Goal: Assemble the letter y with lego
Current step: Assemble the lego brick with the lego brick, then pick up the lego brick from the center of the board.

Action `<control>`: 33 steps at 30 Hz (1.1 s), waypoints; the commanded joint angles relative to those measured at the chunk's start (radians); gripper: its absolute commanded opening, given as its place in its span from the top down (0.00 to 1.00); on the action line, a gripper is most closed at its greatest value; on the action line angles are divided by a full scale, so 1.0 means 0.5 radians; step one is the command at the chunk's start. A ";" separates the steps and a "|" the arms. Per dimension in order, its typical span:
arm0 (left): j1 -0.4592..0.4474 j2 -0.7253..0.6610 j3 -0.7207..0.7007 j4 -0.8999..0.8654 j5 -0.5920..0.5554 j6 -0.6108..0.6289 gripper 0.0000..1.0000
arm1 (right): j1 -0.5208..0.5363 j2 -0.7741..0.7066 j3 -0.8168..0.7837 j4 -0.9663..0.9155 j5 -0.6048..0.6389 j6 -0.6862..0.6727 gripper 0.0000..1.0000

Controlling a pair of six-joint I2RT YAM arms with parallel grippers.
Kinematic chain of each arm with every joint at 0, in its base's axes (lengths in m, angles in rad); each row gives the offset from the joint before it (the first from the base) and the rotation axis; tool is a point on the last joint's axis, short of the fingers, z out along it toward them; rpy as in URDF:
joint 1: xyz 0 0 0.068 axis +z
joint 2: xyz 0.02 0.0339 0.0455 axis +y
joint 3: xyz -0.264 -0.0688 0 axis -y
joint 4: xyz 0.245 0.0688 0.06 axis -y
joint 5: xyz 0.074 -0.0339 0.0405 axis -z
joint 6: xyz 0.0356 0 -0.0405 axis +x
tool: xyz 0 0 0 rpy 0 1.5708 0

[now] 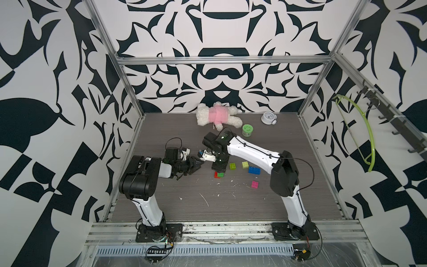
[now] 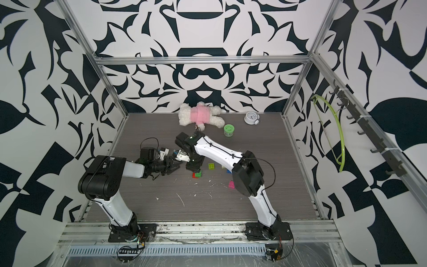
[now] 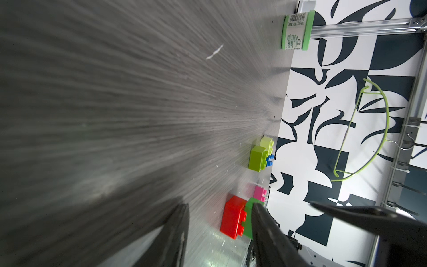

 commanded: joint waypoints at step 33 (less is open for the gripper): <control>0.005 -0.021 -0.007 -0.164 -0.061 0.077 0.51 | -0.390 0.299 -0.023 -0.135 -0.146 1.486 0.52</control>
